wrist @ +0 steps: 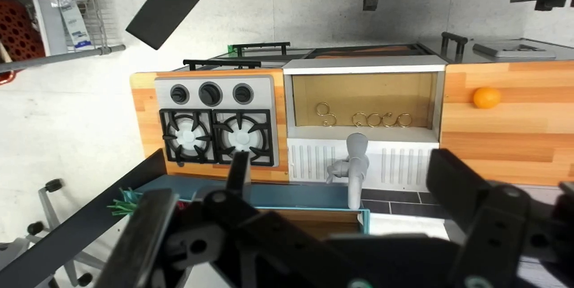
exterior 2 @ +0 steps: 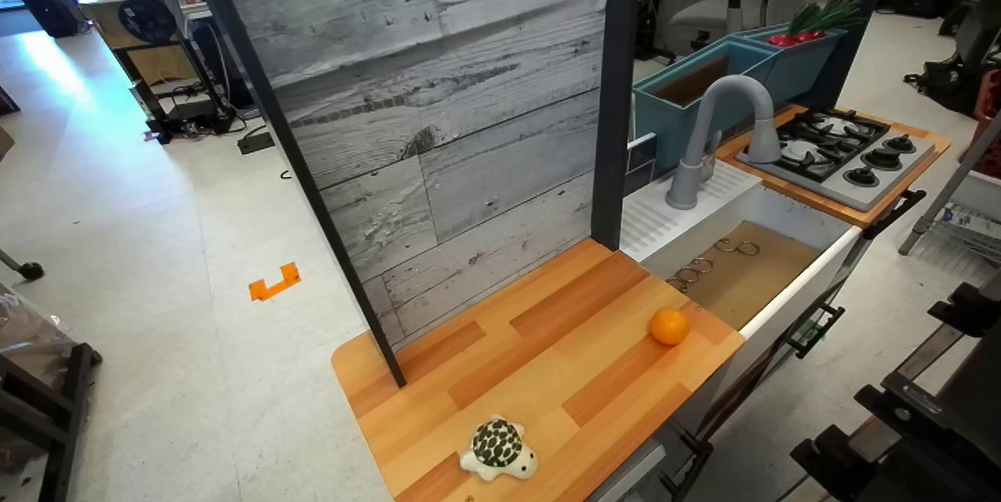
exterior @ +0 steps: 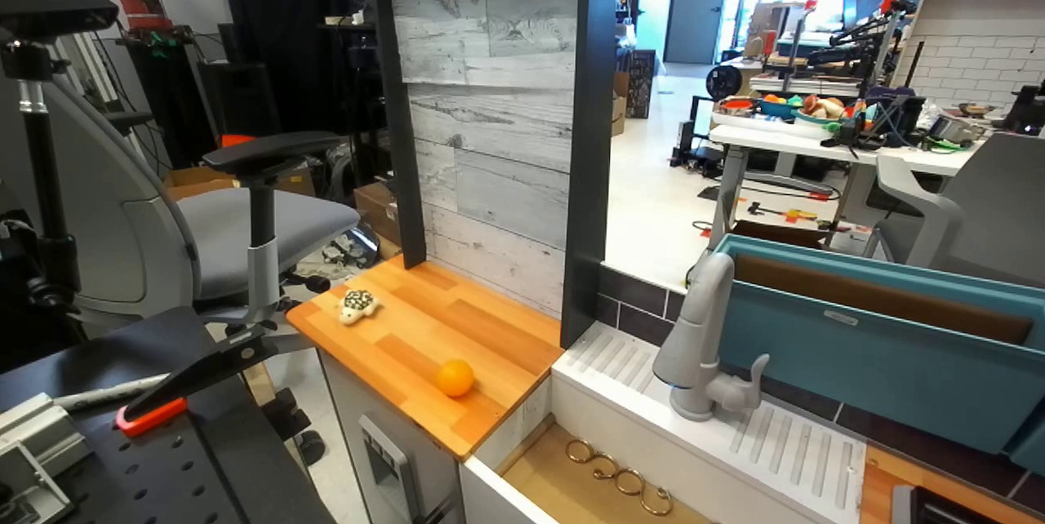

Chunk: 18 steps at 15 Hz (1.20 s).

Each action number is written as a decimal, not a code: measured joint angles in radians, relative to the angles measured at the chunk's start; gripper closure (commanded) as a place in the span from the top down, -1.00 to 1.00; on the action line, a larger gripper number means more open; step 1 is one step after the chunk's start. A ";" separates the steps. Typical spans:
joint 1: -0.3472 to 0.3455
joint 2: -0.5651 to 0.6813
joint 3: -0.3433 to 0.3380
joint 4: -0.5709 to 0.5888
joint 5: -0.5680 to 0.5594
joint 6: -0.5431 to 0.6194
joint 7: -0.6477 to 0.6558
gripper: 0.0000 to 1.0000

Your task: Move the orange backwards

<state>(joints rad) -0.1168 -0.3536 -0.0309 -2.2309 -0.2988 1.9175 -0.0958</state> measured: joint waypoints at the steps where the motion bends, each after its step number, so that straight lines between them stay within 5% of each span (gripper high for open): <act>1: 0.006 0.018 0.000 0.001 0.000 0.013 0.002 1.00; 18: 0.178 0.673 0.089 0.008 0.095 0.566 0.144 1.00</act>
<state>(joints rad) 0.0613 0.3194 0.0580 -2.2231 -0.2041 2.4838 0.0482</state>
